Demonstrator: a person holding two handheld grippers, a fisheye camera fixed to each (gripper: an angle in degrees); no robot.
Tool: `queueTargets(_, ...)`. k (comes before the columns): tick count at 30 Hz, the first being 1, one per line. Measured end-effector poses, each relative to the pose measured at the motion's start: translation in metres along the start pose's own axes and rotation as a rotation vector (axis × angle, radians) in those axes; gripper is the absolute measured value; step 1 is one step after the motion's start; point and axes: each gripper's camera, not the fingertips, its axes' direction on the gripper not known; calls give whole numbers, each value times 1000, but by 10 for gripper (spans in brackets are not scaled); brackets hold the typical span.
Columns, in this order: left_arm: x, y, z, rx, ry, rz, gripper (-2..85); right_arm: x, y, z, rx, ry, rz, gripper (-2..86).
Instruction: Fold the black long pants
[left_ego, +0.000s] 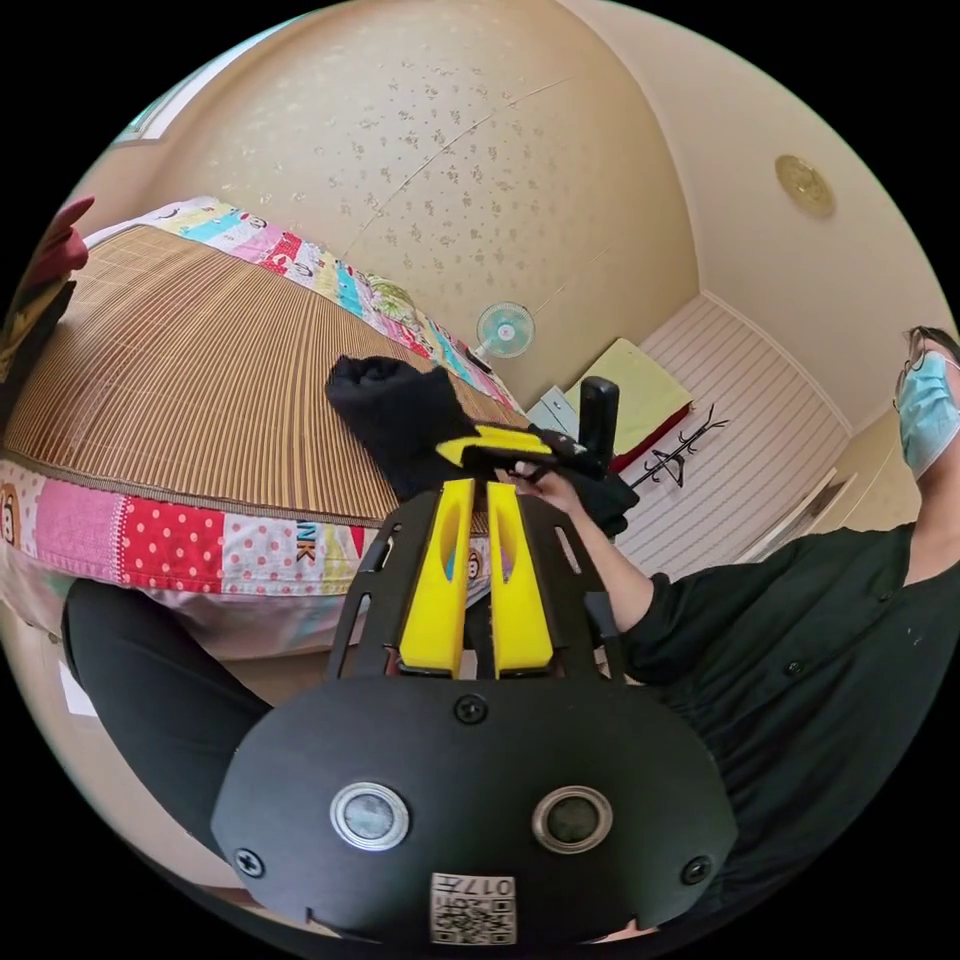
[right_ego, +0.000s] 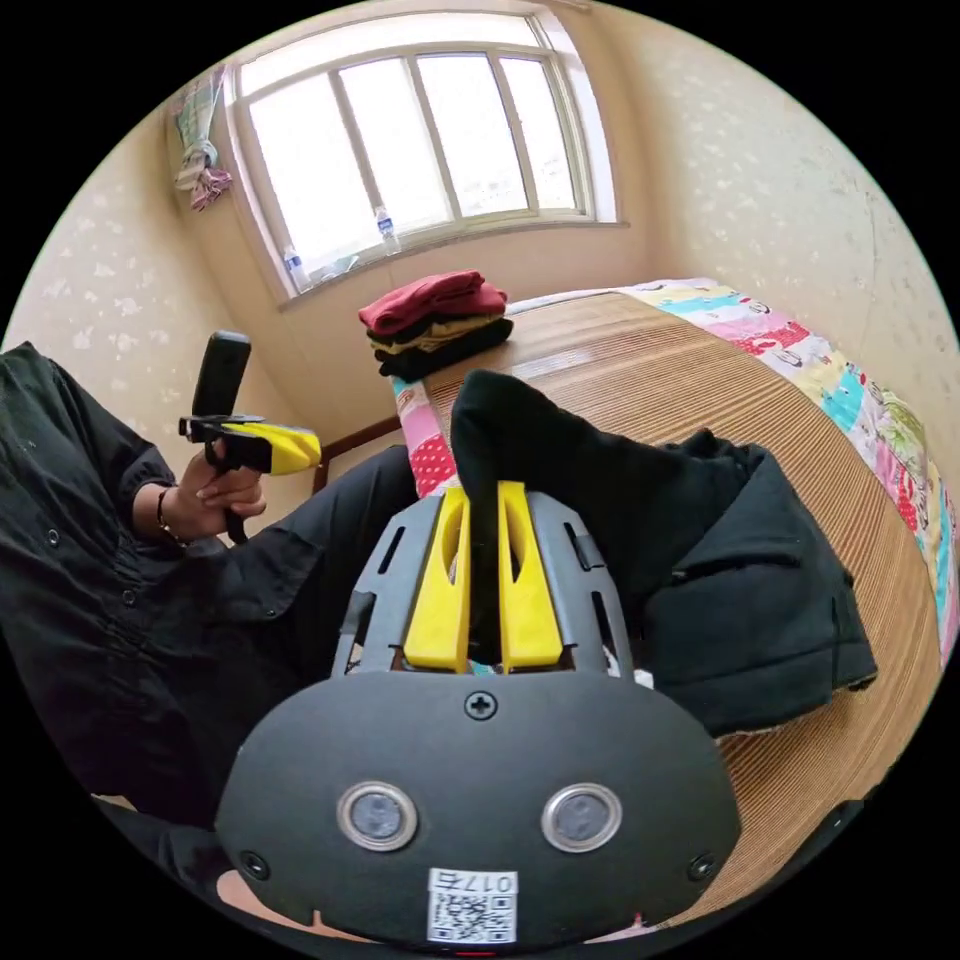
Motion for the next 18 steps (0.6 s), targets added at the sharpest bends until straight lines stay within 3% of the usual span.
queueTargets(4,-15,1,16,-26,-4,-26,49,-51,29,79,-137,27,65,63)
queueTargets(8,-26,0,40,-55,20,-51,59,-56,40,64,-92,59,156,80)
queueTargets(12,-19,0,65,-67,28,-21,63,-1,52,-13,137,-61,344,103)
queueTargets(15,-12,3,84,-79,33,4,65,70,90,-60,350,7,581,115)
queueTargets(18,-2,8,107,-118,37,34,72,149,123,-66,387,22,828,128)
